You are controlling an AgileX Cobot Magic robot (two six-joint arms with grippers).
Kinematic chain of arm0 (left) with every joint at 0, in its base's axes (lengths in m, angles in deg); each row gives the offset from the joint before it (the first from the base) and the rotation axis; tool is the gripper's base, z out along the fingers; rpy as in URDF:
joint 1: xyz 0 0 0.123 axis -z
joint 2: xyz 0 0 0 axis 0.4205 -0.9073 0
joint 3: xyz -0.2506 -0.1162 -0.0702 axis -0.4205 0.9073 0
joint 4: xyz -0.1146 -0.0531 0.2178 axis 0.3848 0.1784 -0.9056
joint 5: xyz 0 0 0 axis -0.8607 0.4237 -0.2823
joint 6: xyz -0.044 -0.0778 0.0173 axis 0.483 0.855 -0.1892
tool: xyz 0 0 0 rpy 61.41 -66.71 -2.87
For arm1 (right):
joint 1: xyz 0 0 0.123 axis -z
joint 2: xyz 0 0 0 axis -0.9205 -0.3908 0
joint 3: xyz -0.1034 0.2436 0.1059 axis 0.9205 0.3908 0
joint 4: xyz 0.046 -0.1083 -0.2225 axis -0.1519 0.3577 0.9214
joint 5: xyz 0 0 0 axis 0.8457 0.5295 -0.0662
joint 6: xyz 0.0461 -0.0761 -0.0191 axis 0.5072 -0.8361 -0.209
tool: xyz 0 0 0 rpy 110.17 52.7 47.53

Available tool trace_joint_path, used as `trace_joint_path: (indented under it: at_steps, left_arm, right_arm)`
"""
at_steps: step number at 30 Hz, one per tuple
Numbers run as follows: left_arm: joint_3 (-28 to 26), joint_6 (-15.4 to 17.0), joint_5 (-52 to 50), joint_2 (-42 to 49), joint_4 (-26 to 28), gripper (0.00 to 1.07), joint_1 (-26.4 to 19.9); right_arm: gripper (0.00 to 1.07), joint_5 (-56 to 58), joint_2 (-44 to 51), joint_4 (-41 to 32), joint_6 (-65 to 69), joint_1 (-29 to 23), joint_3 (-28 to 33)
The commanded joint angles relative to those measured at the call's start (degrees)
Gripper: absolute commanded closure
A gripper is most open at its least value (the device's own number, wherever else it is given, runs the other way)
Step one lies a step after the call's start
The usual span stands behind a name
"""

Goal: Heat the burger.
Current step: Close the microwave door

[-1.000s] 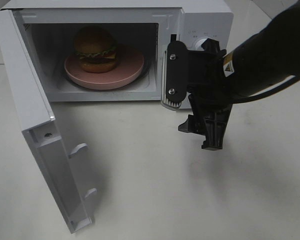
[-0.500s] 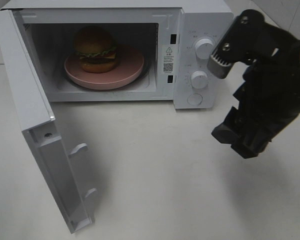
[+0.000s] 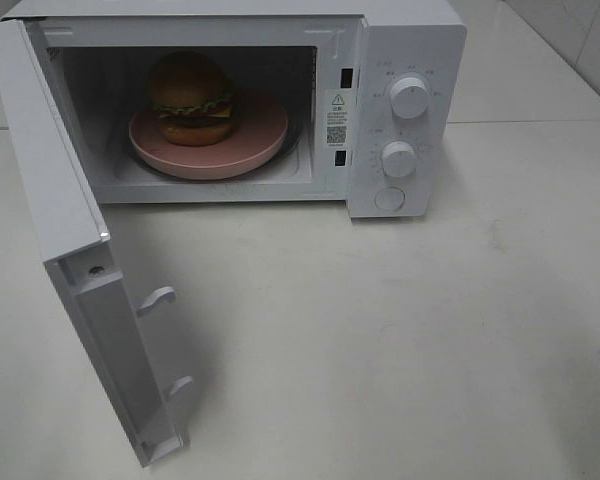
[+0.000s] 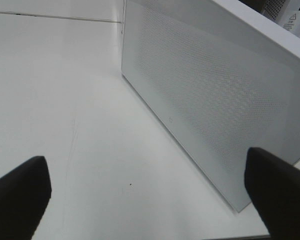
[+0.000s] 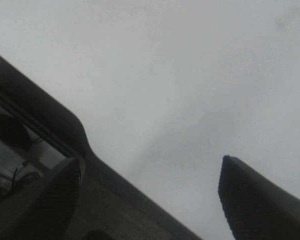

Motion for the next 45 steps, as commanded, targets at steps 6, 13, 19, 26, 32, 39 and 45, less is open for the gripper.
trace_joint_path:
  at_steps: [6, 13, 19, 26, 32, 39, 45]
  left_arm:
    - [0.11, 0.06, -0.29, 1.09, 0.29, 0.09, 0.17]
    - [0.11, 0.06, -0.29, 1.09, 0.29, 0.09, 0.17]
    - [0.11, 0.06, -0.29, 1.09, 0.29, 0.09, 0.17]
    - [0.11, 0.06, -0.29, 1.09, 0.29, 0.09, 0.17]
    - [0.11, 0.06, -0.29, 1.09, 0.29, 0.09, 0.17]
    - [0.11, 0.06, -0.29, 1.09, 0.29, 0.09, 0.17]
    - [0.11, 0.06, -0.29, 1.09, 0.34, 0.09, 0.17]
  right_arm:
    - [0.31, 9.80, 5.84, -0.23, 3.55, 0.06, 0.57]
    - [0.31, 8.88, 15.30, 0.00, 3.95, 0.17, 4.07]
    - [0.32, 6.82, 24.24, 0.52, 4.18, 0.23, 9.11]
    - [0.34, -1.15, 35.01, 0.29, 5.10, 11.06, 14.50]
    - [0.35, -3.38, 41.77, 0.17, 5.27, 20.00, 16.04]
    - [0.36, -3.27, 50.88, -0.06, 6.82, 27.79, 16.04]
    - [0.36, -3.27, 53.92, -0.23, 7.51, 30.19, 16.04]
